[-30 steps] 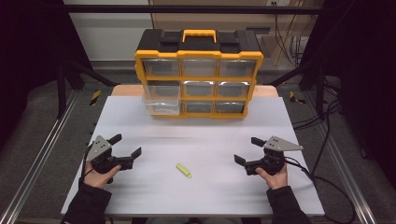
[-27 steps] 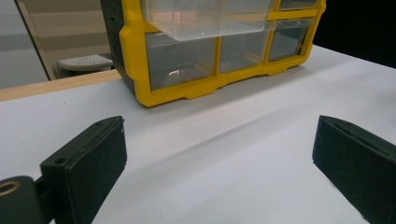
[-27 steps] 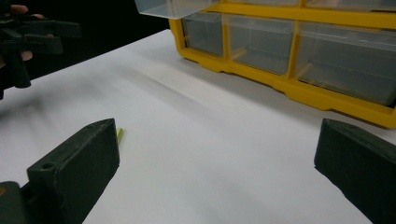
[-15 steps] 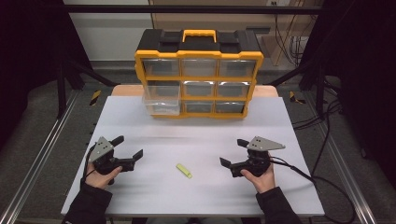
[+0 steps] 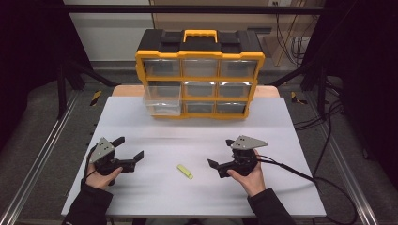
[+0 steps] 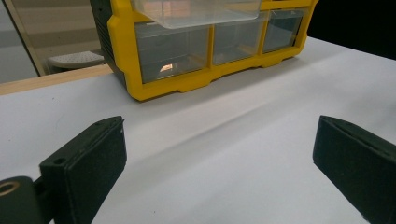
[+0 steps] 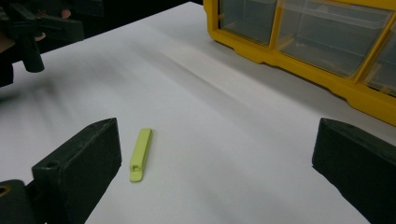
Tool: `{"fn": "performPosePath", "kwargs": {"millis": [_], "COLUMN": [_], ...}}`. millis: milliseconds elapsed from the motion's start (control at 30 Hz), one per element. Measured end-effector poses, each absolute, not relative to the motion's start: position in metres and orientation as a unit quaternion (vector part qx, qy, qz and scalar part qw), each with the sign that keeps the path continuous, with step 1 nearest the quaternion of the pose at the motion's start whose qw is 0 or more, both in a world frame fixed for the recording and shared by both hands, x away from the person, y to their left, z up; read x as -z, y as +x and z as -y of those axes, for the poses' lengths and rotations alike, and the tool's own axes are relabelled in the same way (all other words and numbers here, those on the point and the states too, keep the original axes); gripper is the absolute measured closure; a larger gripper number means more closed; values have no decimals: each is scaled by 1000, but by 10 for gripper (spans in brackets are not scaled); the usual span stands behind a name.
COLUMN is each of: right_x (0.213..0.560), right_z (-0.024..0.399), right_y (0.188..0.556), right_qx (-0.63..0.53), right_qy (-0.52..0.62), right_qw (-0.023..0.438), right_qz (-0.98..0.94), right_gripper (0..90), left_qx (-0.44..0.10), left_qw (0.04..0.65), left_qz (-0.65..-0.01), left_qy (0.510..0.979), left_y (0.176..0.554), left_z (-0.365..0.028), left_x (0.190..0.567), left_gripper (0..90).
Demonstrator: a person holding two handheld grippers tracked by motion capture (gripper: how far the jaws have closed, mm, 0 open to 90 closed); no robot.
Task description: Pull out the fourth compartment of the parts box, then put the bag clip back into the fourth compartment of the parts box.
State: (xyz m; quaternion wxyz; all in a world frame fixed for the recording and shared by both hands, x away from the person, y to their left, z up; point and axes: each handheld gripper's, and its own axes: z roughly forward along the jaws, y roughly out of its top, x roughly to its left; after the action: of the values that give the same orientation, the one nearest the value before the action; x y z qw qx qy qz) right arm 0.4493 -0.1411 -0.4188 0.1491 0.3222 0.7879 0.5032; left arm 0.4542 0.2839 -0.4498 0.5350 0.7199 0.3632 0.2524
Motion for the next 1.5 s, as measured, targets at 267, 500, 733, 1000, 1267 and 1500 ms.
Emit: {"fn": "performPosePath", "kwargs": {"millis": [267, 500, 733, 1000, 1267, 1500], "right_x": [418, 419, 424, 427, 432, 441], "right_z": [126, 112, 96, 75, 52, 39], "right_y": [451, 457, 462, 465, 467, 467], "right_qx": [-491, -481, -466, -448, -427, -396], "right_qy": [319, 319, 314, 303, 290, 285], "right_qw": [148, 137, 128, 123, 119, 120], "right_qz": [-797, -805, -817, -832, -848, -865], "right_gripper": [19, 24, 28, 35, 54, 85], "left_qx": [-251, -250, -249, -249, -249, -249], "left_qw": [535, 535, 532, 533, 531, 529], "left_qz": [-364, -362, -362, -363, -363, -362], "left_qy": [720, 721, 724, 723, 725, 727], "left_y": [455, 455, 455, 456, 456, 456], "left_z": [-284, -284, -284, -285, -285, -285], "left_x": [451, 451, 452, 452, 453, 454], "left_gripper": [25, 22, 22, 20, 19, 19]}}
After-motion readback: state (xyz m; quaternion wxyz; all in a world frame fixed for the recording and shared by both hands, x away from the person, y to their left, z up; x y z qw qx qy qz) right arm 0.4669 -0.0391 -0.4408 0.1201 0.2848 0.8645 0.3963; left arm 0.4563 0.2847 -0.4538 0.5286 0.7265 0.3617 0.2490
